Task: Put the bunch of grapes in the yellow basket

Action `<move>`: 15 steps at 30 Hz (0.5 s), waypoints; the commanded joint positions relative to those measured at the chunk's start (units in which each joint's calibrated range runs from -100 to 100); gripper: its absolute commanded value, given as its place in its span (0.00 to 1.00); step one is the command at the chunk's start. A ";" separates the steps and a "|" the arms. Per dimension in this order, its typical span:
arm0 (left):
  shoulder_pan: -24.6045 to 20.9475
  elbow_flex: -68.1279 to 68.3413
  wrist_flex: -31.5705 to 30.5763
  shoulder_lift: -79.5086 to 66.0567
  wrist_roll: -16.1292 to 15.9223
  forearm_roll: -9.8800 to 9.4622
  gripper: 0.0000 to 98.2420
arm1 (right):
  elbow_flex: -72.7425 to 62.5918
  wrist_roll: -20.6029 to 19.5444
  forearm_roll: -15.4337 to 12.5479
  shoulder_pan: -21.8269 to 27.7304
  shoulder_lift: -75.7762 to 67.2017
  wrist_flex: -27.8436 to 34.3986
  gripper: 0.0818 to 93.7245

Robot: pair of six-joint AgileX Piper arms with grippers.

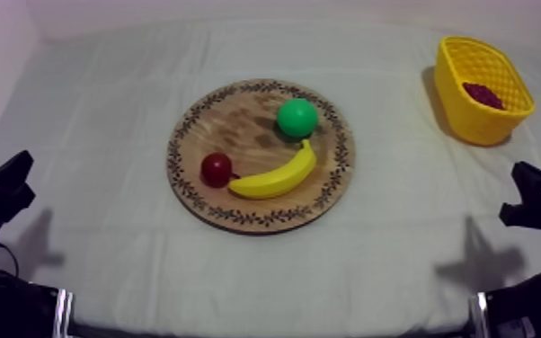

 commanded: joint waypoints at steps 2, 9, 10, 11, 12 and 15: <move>-0.03 -0.03 0.02 0.00 0.00 0.02 0.00 | 0.03 0.69 0.04 -0.03 -0.12 -0.10 0.03; -0.03 -0.03 0.02 0.00 0.01 0.02 0.00 | 0.03 5.28 0.04 -0.11 -0.26 0.13 0.01; -0.03 -0.03 0.02 0.00 0.01 0.02 0.00 | 0.03 5.77 0.04 -0.12 -0.26 0.14 0.01; -0.03 -0.03 0.02 0.00 0.01 0.02 0.00 | 0.03 6.17 0.04 -0.12 -0.26 0.15 0.01; -0.03 -0.03 0.02 0.00 0.01 0.02 0.00 | 0.03 6.48 0.04 -0.12 -0.26 0.15 0.01; -0.03 -0.03 0.02 0.00 0.01 0.02 0.00 | 0.03 6.99 0.04 -0.12 -0.27 0.15 0.00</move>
